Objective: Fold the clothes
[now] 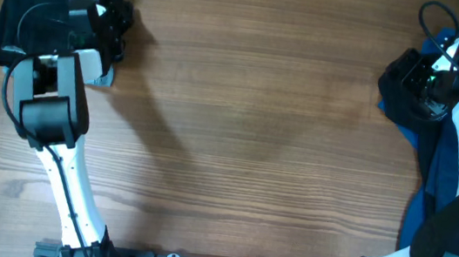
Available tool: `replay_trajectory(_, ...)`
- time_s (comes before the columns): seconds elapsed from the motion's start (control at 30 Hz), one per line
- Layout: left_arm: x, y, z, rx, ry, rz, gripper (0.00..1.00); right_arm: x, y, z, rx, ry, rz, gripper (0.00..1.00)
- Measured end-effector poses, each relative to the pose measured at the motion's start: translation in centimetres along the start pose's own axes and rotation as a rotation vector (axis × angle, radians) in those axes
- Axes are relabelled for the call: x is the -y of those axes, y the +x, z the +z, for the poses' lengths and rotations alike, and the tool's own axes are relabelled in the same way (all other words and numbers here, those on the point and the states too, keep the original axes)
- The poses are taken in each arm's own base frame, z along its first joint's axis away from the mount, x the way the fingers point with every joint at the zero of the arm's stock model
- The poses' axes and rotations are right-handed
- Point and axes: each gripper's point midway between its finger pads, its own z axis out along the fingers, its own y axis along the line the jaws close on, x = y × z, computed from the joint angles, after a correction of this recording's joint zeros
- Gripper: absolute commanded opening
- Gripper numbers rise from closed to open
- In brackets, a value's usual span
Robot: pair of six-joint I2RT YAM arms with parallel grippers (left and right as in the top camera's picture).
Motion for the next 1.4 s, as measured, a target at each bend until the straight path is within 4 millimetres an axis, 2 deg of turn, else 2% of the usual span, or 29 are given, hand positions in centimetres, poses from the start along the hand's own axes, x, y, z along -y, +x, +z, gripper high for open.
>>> replay_trajectory(0.07,1.1,-0.7,-1.1,-0.019,0.007,-0.006,0.04,0.0,0.0,0.0,0.0,0.0,0.0,1.0)
replay_trajectory(0.13,2.9,-2.4,-3.1,-0.03,0.0,-0.016,0.04,0.0,0.0,0.0,0.0,0.0,0.0,1.0)
replay_trajectory(0.27,6.7,-6.8,-9.4,-0.035,-0.048,-0.055,0.04,0.0,0.0,0.0,0.001,0.003,0.0,1.0)
replay_trajectory(0.3,7.2,-7.7,-10.9,-0.028,-0.062,-0.066,0.04,0.0,0.0,0.0,0.002,0.003,0.0,1.0)
replay_trajectory(0.37,6.9,-8.7,-13.1,-0.033,-0.103,-0.095,0.04,0.1,0.0,0.0,0.001,0.003,0.0,1.0)
replay_trajectory(0.47,3.9,-7.2,-14.0,-0.102,-0.193,-0.146,0.04,0.1,0.0,0.0,0.001,0.003,0.0,1.0)
replay_trajectory(0.6,-1.9,-1.2,-13.2,-0.295,-0.328,-0.189,0.04,0.1,0.0,0.0,0.001,0.003,0.0,1.0)
replay_trajectory(0.73,-5.4,2.3,-12.1,-0.386,-0.372,-0.203,0.04,0.1,0.0,0.0,0.001,0.003,0.0,1.0)
replay_trajectory(0.83,-6.0,3.2,-11.7,-0.421,-0.357,-0.225,0.04,0.1,0.0,0.0,0.001,0.003,0.0,1.0)
replay_trajectory(0.97,-5.3,2.7,-11.5,-0.422,-0.279,-0.242,0.04,0.1,0.0,0.0,0.001,0.003,0.0,1.0)
replay_trajectory(1.1,-3.8,-0.4,-11.5,-0.353,-0.143,-0.246,0.04,0.1,0.0,0.0,0.001,0.003,0.0,1.0)
replay_trajectory(1.17,-2.9,-3.6,-12.3,-0.269,-0.097,-0.233,0.04,0.1,0.0,0.0,0.001,0.003,0.0,1.0)
replay_trajectory(1.27,-1.9,-8.9,-15.3,-0.134,-0.081,-0.231,0.04,0.1,0.0,0.0,0.001,0.003,0.0,1.0)
replay_trajectory(1.3,-2.1,-10.9,-16.7,-0.081,-0.093,-0.236,0.04,0.1,0.0,0.0,0.001,0.003,0.0,1.0)
replay_trajectory(1.4,-4.2,-12.9,-18.6,-0.013,-0.169,-0.275,0.04,0.1,0.0,0.0,0.001,0.003,0.0,1.0)
